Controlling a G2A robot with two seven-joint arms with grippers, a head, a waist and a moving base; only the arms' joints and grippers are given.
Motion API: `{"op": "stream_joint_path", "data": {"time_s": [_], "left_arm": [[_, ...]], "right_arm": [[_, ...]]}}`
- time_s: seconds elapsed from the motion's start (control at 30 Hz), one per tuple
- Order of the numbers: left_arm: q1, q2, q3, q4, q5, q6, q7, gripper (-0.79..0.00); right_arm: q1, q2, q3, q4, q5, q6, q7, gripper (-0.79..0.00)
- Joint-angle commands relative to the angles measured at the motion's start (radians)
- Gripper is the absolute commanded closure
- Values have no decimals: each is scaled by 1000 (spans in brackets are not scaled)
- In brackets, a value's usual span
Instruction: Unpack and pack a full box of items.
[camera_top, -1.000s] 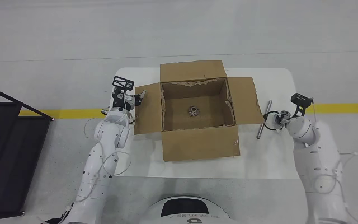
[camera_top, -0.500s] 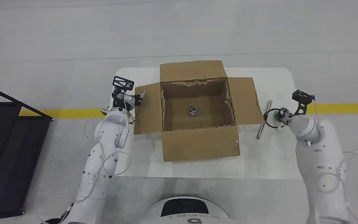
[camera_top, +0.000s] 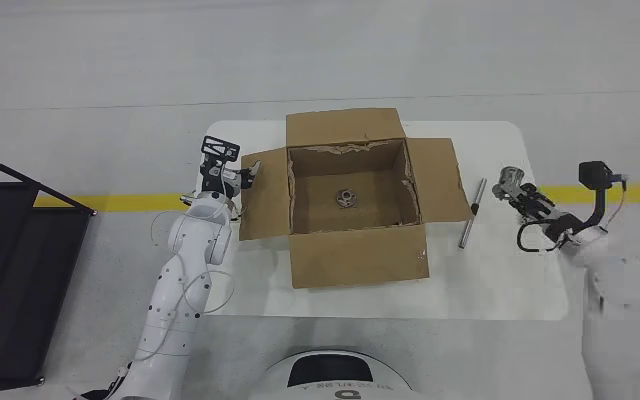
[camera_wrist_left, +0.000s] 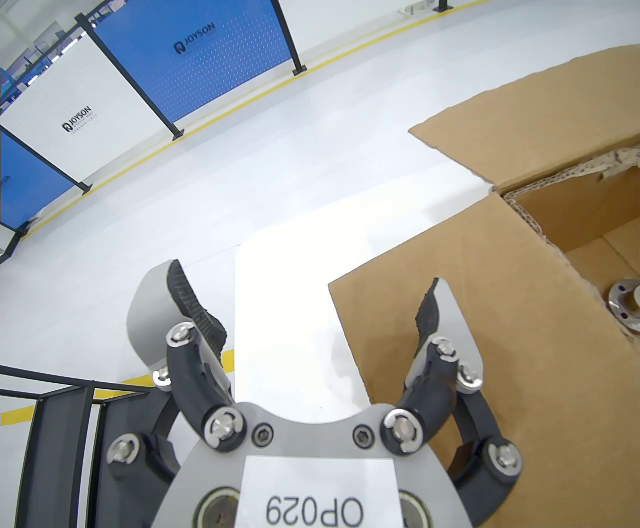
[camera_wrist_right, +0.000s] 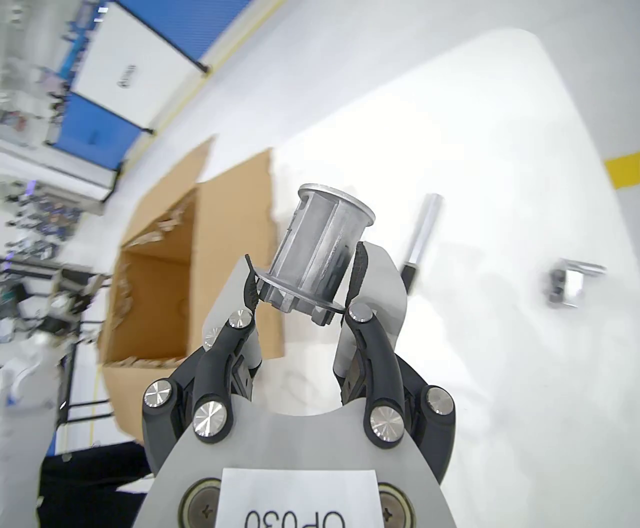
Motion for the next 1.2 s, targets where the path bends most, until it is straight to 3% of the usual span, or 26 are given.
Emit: {"op": "stream_joint_path", "data": {"time_s": [0.0, 0.13, 0.33, 0.6, 0.73, 0.77, 0.8, 0.87, 0.9, 0.93, 1.17], "left_arm": [[0, 0, 0, 0, 0, 0, 0, -785], [0, 0, 0, 0, 0, 0, 0, -785], [0, 0, 0, 0, 0, 0, 0, -785], [0, 0, 0, 0, 0, 0, 0, -785], [0, 0, 0, 0, 0, 0, 0, -785], [0, 0, 0, 0, 0, 0, 0, -785], [0, 0, 0, 0, 0, 0, 0, -785], [0, 0, 0, 0, 0, 0, 0, -785], [0, 0, 0, 0, 0, 0, 0, -785], [0, 0, 0, 0, 0, 0, 0, -785], [0, 0, 0, 0, 0, 0, 0, -785]], "right_arm": [[-43, -2, 10, -56, 105, -92, 23, 0], [-78, -1, -28, -175, 146, -145, 70, 0], [-3, 3, -238, -277, -90, -21, 65, 0], [257, -14, -640, -119, -416, 223, 17, 0], [373, -33, -778, -11, -540, 358, -31, 0], [394, -38, -805, 7, -551, 380, -38, -89], [411, -42, -824, 25, -561, 398, -40, -246], [436, -46, -853, 49, -596, 429, -46, -376], [444, -49, -864, 56, -609, 440, -50, -622], [449, -50, -873, 61, -623, 450, -53, -785], [392, -45, -836, -38, -629, 445, -69, -785]]}}
